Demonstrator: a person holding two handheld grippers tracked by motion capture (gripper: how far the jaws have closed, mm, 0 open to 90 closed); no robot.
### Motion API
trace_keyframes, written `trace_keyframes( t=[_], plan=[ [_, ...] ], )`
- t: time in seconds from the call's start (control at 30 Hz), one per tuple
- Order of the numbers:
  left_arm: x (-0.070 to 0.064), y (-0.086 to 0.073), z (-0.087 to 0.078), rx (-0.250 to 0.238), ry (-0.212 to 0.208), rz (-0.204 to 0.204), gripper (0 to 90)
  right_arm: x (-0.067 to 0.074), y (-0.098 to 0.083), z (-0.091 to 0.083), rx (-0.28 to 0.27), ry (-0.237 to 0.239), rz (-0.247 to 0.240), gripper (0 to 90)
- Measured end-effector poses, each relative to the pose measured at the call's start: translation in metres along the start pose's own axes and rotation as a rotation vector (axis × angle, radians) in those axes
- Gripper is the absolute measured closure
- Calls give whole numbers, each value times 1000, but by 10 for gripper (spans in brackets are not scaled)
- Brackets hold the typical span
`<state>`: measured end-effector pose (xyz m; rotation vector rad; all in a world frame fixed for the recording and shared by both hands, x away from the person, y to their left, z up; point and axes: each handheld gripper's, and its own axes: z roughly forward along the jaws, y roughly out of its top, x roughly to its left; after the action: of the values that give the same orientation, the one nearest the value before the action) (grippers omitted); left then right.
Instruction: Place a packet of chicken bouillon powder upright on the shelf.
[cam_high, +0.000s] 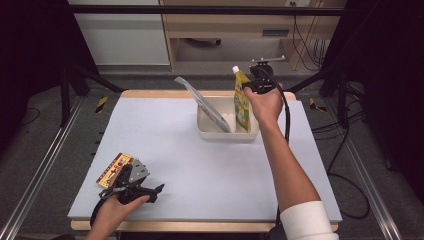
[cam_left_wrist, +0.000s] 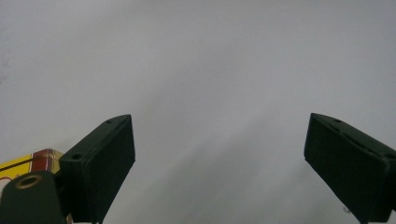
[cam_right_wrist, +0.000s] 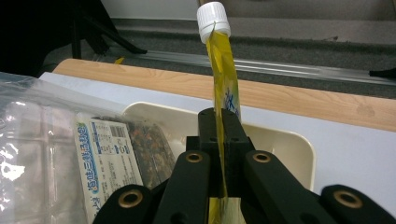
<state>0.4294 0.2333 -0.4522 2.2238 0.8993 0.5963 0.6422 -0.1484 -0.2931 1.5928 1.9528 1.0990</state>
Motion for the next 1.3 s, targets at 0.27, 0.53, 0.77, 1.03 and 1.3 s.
trace_keyframes(
  t=[0.27,0.53,0.77,1.03,1.3],
  plan=[
    [-1,0,0,4,2,7,86,-4,1,2,-24,-9,-18,900],
    [-3,0,2,11,-3,8,88,-9,-8,5,-71,-7,-66,900],
    [-4,0,3,17,-4,13,88,-12,-20,6,-95,16,-64,900],
    [-3,0,2,24,1,28,88,-9,-29,3,-72,9,-67,900],
    [-3,0,1,15,7,23,88,-8,-38,4,-57,2,-59,900]
  ],
)
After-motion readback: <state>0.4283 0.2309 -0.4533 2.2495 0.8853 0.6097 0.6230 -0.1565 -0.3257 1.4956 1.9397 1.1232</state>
